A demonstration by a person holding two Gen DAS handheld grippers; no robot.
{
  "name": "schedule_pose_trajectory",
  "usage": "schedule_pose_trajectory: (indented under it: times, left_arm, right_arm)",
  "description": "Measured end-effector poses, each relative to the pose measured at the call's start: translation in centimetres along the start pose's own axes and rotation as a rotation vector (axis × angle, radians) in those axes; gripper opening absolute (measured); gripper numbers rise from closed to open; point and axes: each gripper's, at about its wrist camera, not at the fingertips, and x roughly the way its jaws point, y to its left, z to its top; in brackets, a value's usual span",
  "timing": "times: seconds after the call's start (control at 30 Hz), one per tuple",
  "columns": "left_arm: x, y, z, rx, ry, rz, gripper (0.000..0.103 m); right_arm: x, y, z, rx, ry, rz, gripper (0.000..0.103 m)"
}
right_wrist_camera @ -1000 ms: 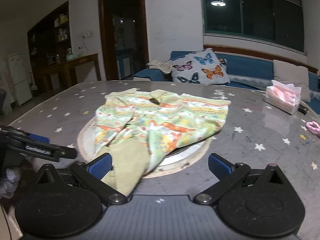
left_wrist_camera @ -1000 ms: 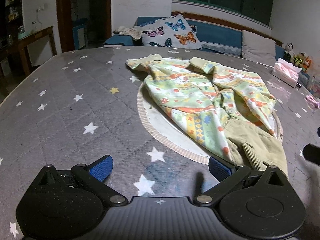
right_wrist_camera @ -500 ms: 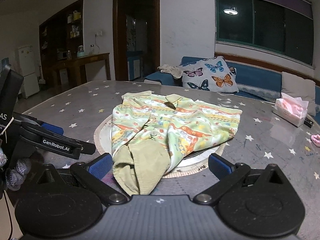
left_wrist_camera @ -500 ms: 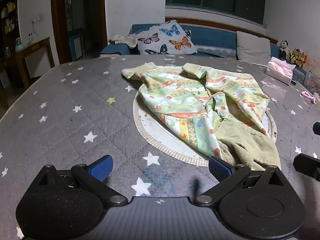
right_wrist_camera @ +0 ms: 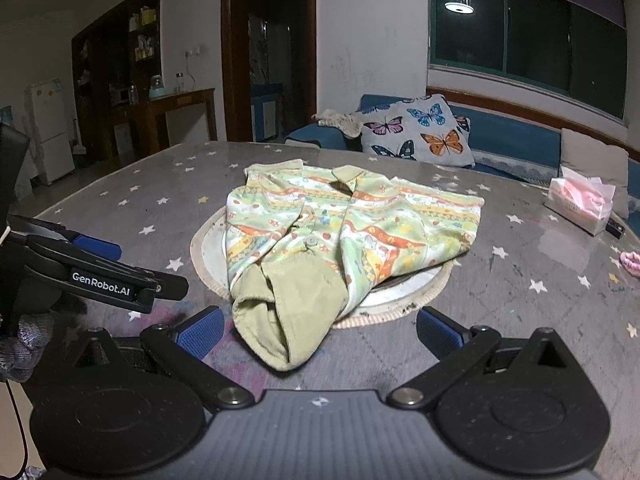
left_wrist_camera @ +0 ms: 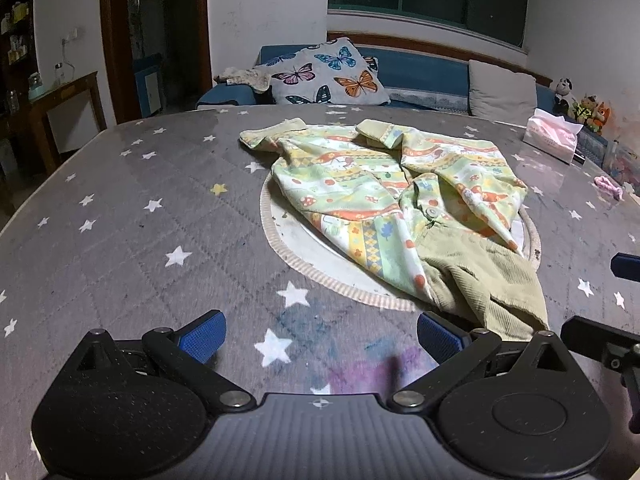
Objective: Fold clothes
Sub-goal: 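Approach the patterned pajama garment with both tools open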
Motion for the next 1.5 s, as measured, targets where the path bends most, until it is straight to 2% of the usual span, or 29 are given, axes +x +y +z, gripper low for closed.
schedule_pose_trajectory:
  times: [0.8,1.5]
  left_arm:
    - [-0.1,-1.0,-0.5,0.044,0.03,0.02,0.103]
    - [2.0,-0.3,1.7,0.033,0.058,0.049,0.103]
  right_arm:
    - [0.8,0.4,-1.3,0.036,0.056,-0.015,0.103]
    - [2.8,0.0,0.1,0.02,0.08,0.008,0.103]
